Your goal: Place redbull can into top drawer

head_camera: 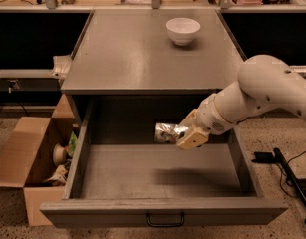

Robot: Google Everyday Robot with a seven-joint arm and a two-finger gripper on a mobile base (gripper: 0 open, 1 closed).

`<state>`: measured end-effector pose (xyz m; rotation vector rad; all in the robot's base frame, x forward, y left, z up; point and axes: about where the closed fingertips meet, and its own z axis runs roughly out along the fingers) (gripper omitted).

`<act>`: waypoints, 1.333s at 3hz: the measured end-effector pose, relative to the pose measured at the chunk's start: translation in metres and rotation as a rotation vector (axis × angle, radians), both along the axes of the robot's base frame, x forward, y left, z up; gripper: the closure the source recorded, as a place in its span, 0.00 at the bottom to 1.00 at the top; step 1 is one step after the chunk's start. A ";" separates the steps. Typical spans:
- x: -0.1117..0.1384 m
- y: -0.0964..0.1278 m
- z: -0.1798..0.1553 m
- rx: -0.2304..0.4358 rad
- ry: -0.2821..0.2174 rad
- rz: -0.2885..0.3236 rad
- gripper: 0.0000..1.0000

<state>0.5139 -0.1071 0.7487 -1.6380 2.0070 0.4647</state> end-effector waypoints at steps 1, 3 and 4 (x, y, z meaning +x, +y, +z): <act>0.002 -0.003 -0.043 0.011 0.039 -0.005 1.00; 0.009 -0.005 -0.119 0.022 0.150 -0.031 1.00; 0.014 -0.005 -0.133 0.059 0.176 -0.055 0.84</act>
Offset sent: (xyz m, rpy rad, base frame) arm 0.0107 -0.0103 -0.1442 0.0090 0.1858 -0.0411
